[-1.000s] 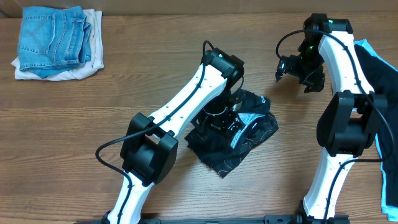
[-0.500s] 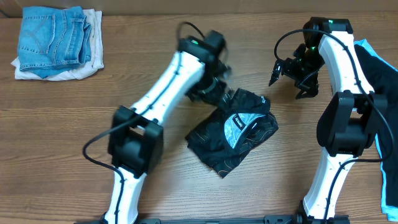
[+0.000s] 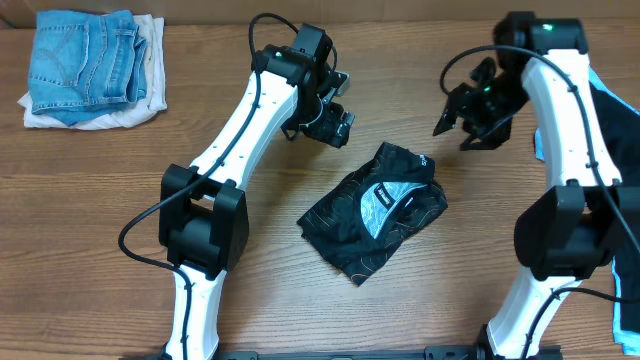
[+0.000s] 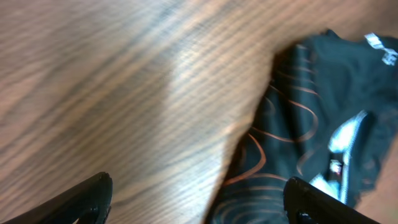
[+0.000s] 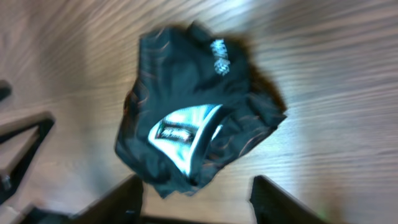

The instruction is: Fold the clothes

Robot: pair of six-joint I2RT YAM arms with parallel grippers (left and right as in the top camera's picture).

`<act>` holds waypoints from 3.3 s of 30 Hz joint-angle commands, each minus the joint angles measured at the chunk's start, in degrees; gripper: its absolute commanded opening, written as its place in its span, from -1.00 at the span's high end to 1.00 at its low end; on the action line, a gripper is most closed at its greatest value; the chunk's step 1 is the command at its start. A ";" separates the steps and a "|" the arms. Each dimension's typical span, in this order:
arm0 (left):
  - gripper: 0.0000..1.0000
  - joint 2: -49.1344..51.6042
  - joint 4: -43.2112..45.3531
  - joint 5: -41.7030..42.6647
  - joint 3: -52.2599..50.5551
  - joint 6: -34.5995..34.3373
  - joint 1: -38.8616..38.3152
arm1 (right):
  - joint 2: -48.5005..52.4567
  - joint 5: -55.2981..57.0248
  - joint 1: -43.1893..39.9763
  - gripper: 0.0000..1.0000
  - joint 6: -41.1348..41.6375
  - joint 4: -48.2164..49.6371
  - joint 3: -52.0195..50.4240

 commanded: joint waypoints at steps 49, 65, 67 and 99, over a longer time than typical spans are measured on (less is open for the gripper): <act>-0.77 -0.70 -0.17 -3.58 0.63 -3.61 10.99 | -17.66 1.90 9.57 0.92 27.47 39.12 -60.43; -0.87 -0.70 -1.05 -2.97 0.63 -3.58 10.99 | -15.93 5.05 9.22 0.89 28.65 53.00 -61.40; -0.88 -0.70 -1.16 -2.97 0.63 -3.58 10.99 | -15.93 7.76 9.22 0.90 28.68 55.49 -61.40; -0.99 -0.70 -1.44 -2.93 0.63 -3.61 10.99 | -15.13 -1.36 10.21 -0.28 -2.64 39.52 -34.58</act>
